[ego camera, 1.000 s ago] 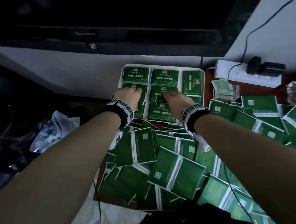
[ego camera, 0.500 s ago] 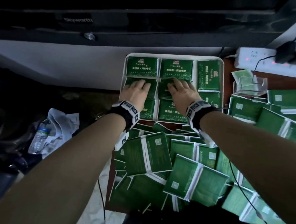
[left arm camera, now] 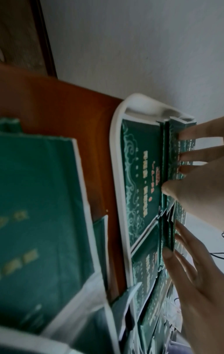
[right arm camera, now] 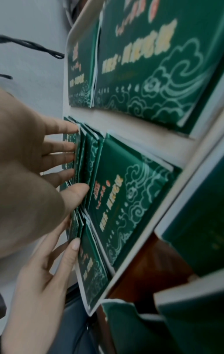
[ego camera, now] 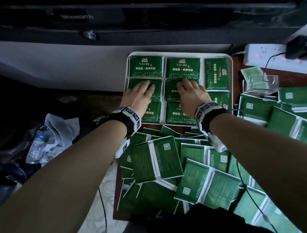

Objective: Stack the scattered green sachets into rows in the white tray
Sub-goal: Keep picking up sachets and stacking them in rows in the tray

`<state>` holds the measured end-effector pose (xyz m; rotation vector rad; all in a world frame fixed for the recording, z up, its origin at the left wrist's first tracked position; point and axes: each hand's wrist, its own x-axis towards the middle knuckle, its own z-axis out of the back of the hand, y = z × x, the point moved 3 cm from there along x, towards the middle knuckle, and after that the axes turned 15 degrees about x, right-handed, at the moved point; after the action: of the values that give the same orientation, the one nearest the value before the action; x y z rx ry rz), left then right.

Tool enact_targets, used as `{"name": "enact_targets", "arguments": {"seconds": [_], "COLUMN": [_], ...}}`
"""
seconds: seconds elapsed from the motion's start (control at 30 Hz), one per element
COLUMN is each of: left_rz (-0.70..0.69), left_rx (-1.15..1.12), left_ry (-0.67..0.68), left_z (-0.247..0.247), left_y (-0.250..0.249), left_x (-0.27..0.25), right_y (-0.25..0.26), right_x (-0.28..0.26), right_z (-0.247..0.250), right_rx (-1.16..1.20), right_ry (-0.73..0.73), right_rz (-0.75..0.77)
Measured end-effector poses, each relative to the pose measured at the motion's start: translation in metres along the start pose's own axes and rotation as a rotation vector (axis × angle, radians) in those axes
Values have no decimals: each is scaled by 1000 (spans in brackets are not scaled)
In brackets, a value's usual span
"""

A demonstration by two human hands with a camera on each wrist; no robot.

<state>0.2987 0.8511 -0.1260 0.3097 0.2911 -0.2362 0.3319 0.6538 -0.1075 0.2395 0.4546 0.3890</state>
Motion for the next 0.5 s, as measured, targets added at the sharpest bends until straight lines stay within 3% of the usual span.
{"name": "enact_targets", "arguments": {"seconds": [0.5], "left_rz": [20], "left_rx": [5], "left_ry": [8], "left_z": [3], "left_y": [1], "left_x": [7], "right_y": [-6], "right_x": [-2], "right_z": [-6], "right_rx": [-26], "right_ry": [-54], "right_rz": [-2]}}
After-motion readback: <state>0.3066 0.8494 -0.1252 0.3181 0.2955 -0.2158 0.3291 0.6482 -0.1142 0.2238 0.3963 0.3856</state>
